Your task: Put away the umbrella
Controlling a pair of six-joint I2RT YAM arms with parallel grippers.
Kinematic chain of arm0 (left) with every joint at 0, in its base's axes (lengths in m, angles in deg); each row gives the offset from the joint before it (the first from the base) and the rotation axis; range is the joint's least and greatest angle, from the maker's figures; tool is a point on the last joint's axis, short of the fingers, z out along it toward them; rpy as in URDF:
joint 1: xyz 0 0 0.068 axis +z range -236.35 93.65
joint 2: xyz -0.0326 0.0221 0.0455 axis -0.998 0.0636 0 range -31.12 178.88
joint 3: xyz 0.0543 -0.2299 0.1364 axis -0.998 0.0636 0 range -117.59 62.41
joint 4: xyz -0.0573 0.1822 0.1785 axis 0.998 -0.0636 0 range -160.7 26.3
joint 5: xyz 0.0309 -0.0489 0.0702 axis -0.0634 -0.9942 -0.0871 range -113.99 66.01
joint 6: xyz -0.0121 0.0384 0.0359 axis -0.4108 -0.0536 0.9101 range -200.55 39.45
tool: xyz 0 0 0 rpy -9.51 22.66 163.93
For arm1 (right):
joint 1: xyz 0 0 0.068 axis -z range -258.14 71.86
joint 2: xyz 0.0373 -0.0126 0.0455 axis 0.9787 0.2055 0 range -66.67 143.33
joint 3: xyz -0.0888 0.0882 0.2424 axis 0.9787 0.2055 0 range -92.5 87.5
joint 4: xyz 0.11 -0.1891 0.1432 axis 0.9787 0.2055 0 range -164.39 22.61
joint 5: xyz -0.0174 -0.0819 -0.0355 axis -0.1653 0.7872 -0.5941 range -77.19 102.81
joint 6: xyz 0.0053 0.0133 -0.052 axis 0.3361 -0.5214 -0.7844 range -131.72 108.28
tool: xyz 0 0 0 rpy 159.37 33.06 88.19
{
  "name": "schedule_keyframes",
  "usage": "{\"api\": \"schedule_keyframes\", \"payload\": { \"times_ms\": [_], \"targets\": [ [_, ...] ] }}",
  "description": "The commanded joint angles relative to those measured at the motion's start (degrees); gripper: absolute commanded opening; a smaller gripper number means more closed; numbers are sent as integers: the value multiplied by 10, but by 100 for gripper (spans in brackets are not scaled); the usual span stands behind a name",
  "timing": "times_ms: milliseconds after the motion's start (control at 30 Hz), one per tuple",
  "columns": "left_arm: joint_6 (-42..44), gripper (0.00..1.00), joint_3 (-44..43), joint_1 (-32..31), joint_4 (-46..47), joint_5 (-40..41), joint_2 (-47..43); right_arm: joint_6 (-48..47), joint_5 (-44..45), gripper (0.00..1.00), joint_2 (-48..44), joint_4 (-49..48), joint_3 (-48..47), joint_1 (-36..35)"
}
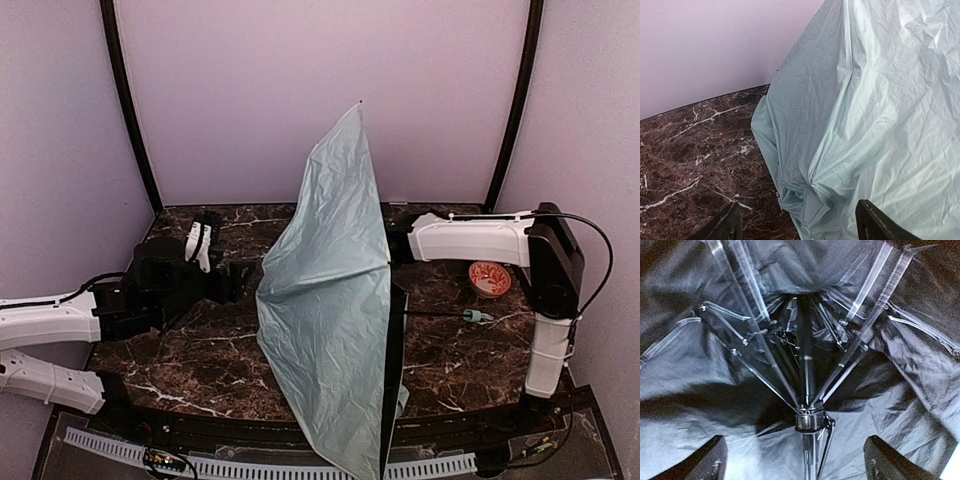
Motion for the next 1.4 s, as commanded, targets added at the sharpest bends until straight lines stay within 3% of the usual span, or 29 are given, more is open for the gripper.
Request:
{"api": "schedule_keyframes", "payload": {
  "times_ms": [0, 267, 367, 567, 767, 1000, 1167, 1367],
  "targets": [
    [40, 80, -11, -18, -3, 16, -33, 34, -16, 99, -63, -12, 9, -5],
    [226, 83, -63, -106, -4, -153, 28, 45, -65, 99, -156, -4, 57, 13],
    [229, 83, -60, -108, 21, -183, 42, 74, -72, 98, -184, -43, 94, 31],
    [241, 84, -101, -86, 51, -60, 147, 183, -95, 89, -143, -180, 124, 42],
    [215, 79, -160, -29, -3, -107, 299, 244, -146, 76, -17, -190, 74, 55],
    [183, 72, -159, -15, -32, -189, 403, 316, -189, 69, 12, -254, 112, 68],
    [163, 68, -157, 6, -30, -209, 440, 334, -176, 70, -30, -239, 135, 77],
    [180, 72, -128, 7, 8, -228, 374, 326, -109, 75, -137, -172, 172, 111]
  ]
}}
